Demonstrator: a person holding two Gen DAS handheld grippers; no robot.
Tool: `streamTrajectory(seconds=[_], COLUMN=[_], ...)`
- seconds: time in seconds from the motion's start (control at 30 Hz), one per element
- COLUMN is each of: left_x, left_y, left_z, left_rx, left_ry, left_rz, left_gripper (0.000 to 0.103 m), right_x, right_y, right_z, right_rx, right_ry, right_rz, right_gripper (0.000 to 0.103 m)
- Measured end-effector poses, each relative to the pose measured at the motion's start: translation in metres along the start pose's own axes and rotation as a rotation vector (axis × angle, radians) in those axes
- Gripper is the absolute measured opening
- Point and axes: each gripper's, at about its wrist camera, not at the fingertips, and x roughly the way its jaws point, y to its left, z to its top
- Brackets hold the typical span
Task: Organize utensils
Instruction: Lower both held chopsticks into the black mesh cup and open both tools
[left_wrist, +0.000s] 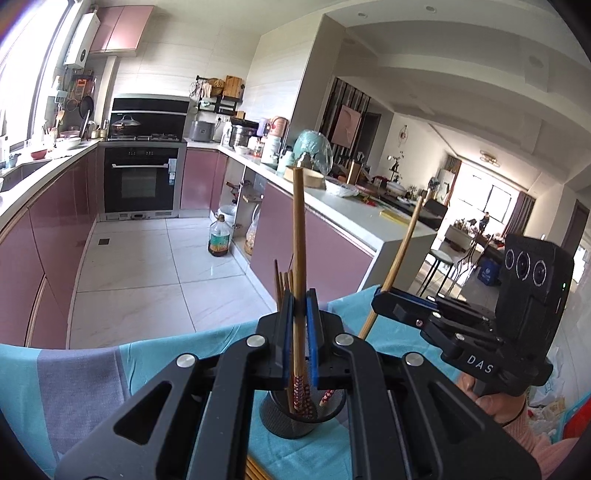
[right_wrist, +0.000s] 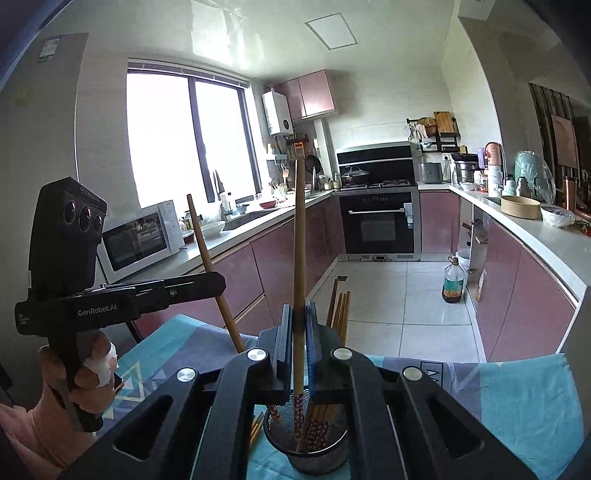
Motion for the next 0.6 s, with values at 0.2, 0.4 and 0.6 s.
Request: streamTrajectory(seconds=[0.2, 0.4, 0.6], left_x=[0.027, 0.046, 0.068], left_y=[0.002, 0.0, 0.005], left_z=[-0.014, -0.027, -0.03], left_rx=[0.036, 0.081, 0.089], left_ry=[0.104, 0.179, 0.251], left_rz=[0.035, 0.035, 0.026], left_gripper=[0.007, 0.007, 0.007], right_x=[0.02, 0.041, 0.057], right_y=[-0.005, -0.015, -0.022], right_z=[-0.014, -0.026, -0.034], right_rx=[0.013, 0.037, 0.059], right_ry=[0.075, 0.177, 0.245], right_rz=[-0.009, -0.011, -0.023], right_gripper=[0.005, 0.005, 0.006])
